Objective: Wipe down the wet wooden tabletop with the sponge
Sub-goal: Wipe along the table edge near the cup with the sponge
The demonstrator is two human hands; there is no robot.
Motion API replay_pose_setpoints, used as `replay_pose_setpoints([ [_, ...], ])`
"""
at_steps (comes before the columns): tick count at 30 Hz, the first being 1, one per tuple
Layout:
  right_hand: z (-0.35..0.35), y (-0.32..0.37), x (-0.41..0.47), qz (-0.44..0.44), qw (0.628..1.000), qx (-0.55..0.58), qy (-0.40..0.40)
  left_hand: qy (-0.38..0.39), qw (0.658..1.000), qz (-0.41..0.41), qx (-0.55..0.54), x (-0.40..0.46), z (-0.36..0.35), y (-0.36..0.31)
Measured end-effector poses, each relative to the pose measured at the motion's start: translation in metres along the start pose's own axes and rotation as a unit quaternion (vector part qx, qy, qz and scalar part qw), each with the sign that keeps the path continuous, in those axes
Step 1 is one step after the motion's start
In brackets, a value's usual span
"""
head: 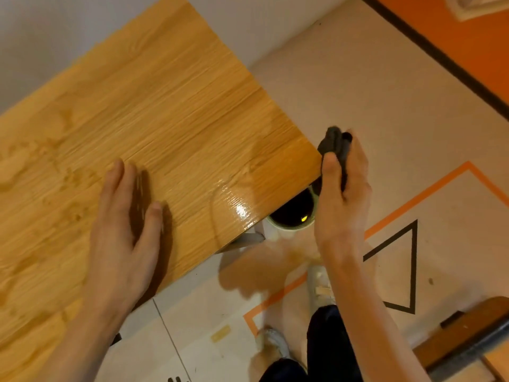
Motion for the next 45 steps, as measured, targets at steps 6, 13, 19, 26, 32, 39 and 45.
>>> replay_pose_setpoints([
  [6, 0.016, 0.007, 0.017, -0.042, 0.979, 0.026, 0.196, 0.06, 0.998, -0.025, 0.009, 0.037, -0.039, -0.064],
  [13, -0.009, 0.008, 0.04, -0.076, 0.958, 0.038, 0.275, 0.062, 0.996, 0.009, 0.056, 0.048, -0.045, -0.063],
  [19, -0.079, 0.003, 0.084, -0.098, 0.933, 0.065, 0.34, 0.099, 0.994, 0.01, 0.054, 0.045, -0.049, -0.062],
  [26, 0.006, -0.001, 0.025, -0.132, 0.935, 0.067, 0.323, 0.145, 0.987, 0.016, 0.074, 0.042, -0.053, -0.066],
  [32, -0.091, 0.008, 0.091, -0.034, 0.929, 0.028, 0.368, 0.167, 0.98, 0.027, 0.101, 0.05, -0.055, -0.063],
  [39, -0.053, 0.008, 0.063, -0.034, 0.927, -0.019, 0.374, 0.17, 0.978, 0.0, 0.121, 0.045, -0.06, -0.063],
  [45, -0.07, 0.013, 0.075, -0.053, 0.925, -0.04, 0.375, 0.167, 0.98, -0.004, 0.108, 0.049, -0.057, -0.062],
])
Point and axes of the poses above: each hand's wrist, its own x-axis towards the middle knuckle, its own z-axis out of the back of the hand, y = z × x, the point moved 9 cm from there along x, towards the middle knuckle, and after that the axes turned 8 degrees about z, right-handed, at the moved point
